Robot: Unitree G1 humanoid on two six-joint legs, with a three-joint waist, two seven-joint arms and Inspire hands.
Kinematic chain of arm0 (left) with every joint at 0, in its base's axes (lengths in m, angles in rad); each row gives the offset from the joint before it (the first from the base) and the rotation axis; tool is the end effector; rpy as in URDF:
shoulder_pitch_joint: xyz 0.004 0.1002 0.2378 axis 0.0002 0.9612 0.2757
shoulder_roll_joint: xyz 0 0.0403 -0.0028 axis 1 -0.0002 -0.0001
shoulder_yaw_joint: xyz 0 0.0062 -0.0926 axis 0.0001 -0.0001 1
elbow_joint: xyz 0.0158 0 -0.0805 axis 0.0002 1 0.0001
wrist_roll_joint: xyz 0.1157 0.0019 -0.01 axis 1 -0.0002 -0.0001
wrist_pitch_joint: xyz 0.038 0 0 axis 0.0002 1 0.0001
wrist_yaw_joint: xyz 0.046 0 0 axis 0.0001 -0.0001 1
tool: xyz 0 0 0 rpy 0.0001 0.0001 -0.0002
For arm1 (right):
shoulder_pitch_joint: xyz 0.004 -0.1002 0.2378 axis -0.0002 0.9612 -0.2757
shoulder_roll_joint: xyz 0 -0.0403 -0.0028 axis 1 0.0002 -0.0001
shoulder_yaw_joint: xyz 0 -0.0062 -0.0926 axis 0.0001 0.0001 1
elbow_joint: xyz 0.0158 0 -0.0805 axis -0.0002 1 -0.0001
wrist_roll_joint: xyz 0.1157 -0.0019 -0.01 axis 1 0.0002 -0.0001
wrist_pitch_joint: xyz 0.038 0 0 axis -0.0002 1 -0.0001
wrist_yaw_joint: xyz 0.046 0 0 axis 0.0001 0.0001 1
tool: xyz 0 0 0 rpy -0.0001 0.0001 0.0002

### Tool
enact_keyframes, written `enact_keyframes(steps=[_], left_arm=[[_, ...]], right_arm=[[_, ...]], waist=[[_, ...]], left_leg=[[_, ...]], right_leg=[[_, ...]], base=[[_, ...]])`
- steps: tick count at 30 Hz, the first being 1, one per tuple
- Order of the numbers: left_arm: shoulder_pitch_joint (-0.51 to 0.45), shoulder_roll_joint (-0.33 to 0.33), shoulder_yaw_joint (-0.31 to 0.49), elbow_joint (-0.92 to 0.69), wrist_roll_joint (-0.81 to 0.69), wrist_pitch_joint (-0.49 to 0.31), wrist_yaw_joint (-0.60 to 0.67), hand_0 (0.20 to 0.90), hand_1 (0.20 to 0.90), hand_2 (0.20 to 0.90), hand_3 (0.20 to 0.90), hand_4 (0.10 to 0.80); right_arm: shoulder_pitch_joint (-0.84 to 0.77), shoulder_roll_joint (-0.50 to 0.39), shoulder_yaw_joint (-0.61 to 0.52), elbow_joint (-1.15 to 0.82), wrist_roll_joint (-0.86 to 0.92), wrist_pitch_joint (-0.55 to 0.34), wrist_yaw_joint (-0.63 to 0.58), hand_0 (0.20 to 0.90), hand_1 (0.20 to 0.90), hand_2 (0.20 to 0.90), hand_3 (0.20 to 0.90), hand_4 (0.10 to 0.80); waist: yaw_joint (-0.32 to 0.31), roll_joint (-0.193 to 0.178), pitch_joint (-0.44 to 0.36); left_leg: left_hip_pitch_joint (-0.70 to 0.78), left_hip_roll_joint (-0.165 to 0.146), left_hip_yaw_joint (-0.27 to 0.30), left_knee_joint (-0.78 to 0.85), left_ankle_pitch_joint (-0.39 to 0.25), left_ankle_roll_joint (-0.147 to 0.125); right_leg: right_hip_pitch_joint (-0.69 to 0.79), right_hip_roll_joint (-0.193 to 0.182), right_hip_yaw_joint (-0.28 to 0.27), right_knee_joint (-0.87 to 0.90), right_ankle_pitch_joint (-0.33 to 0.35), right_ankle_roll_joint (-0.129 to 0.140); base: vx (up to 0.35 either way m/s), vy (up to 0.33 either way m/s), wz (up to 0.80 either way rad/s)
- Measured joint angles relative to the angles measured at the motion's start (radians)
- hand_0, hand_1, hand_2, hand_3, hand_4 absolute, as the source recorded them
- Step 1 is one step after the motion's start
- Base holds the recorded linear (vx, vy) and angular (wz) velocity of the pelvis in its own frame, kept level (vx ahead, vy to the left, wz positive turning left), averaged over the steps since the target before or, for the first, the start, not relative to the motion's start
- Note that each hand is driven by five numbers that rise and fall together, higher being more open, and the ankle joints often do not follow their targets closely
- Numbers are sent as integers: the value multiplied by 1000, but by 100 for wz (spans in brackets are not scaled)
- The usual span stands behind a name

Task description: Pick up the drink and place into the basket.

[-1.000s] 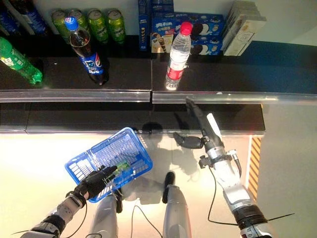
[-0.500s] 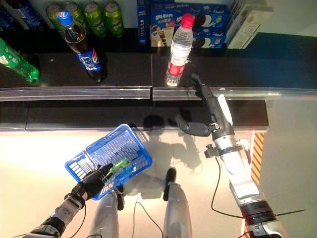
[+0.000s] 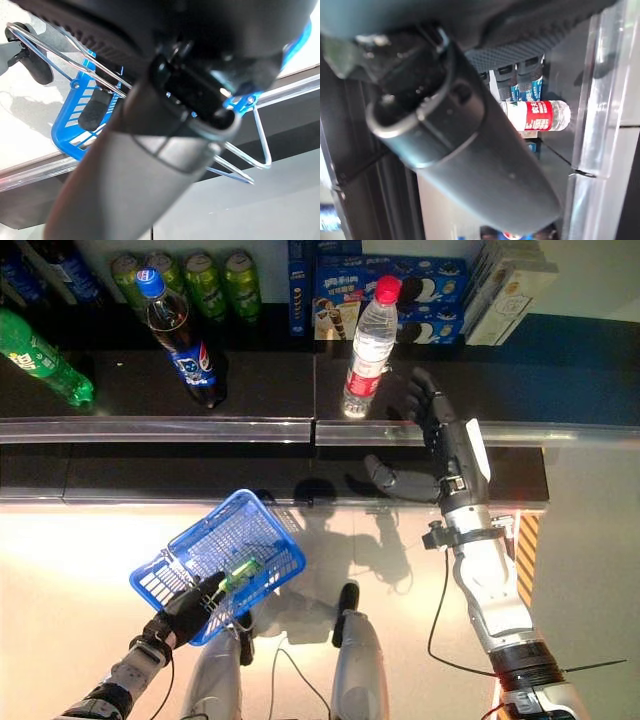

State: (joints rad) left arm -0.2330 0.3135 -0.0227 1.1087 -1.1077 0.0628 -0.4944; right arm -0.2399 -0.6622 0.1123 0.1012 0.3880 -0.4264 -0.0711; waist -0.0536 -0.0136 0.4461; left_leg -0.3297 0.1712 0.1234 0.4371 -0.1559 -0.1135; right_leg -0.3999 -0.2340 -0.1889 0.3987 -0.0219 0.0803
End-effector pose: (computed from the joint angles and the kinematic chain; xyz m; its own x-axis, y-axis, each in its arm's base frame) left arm 0.1816 0.2450 -0.0728 0.8658 -0.1293 -0.4834 -0.3066 0.6264 -0.7167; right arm 0.2537 -0.2325 0.1371 0.8631 0.1306 0.4879 -0.0037 0.9676 -0.2525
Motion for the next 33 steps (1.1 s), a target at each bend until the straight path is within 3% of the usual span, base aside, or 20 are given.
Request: enact_keyframes(steps=[12, 33], left_arm=[[-1, -20, -6, -18, 3, 3, 3, 300, 300, 300, 200, 100], [-26, -19, -46, -29, 28, 29, 3, 300, 300, 300, 200, 100]], right_arm=[[-128, 1, 0, 73, 107, 14, 11, 900, 900, 900, 900, 800], [-391, -11, 7, 339, 165, 113, -48, 900, 900, 900, 900, 800]], waist=[[18, 13, 21], [64, 24, 27]], left_leg=[[15, -4, -7, -1, 7, 3], [11, -21, -25, 0, 11, 9]], right_leg=[[35, -14, -24, 0, -4, 5], [44, -29, -30, 3, -7, 13]], base=[[25, -20, 7], [7, -4, 3]])
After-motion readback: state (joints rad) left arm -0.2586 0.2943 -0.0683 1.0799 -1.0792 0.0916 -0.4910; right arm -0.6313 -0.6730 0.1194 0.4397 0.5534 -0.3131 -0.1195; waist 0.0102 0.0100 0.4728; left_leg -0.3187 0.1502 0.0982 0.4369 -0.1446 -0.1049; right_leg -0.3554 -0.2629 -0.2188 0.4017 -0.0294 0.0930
